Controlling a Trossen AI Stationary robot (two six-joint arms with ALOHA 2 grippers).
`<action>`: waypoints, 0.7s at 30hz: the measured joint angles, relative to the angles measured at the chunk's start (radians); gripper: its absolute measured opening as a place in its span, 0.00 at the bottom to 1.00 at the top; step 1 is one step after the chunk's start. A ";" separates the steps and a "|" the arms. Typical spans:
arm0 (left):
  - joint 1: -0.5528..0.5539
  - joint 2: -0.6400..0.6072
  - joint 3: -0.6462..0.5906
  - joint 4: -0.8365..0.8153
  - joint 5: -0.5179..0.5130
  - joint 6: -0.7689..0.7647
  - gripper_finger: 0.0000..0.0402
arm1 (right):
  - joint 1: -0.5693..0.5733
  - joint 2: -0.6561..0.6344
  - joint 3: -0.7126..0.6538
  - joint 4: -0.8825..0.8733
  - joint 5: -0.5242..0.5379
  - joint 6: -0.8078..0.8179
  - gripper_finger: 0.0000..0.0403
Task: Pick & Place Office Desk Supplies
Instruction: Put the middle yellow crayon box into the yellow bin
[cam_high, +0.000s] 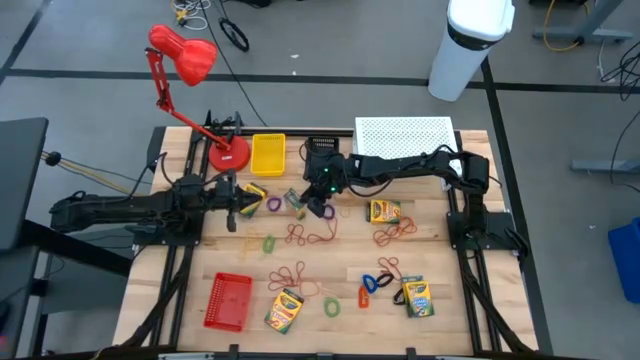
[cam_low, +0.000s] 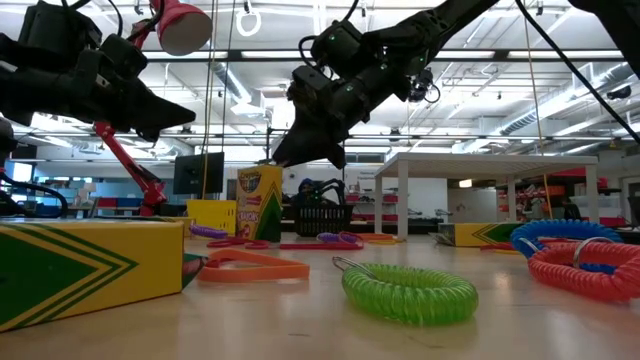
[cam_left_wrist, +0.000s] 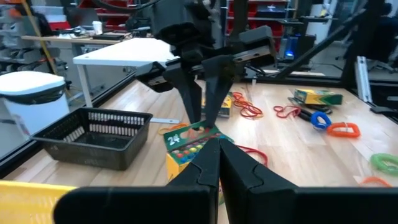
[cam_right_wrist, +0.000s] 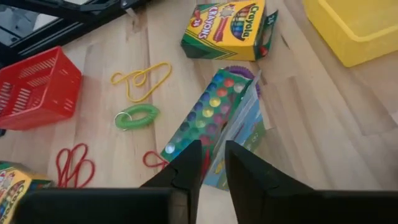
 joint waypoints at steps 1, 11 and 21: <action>0.000 0.000 0.000 0.000 -0.010 -0.005 0.02 | 0.000 0.000 0.000 0.003 0.000 0.000 0.23; 0.002 0.025 0.094 -0.137 -0.038 0.019 0.01 | 0.000 -0.033 0.002 -0.006 -0.012 -0.001 0.38; -0.001 0.262 0.343 -0.320 0.023 0.029 0.07 | 0.111 -0.267 -0.076 -0.244 0.275 -0.162 0.14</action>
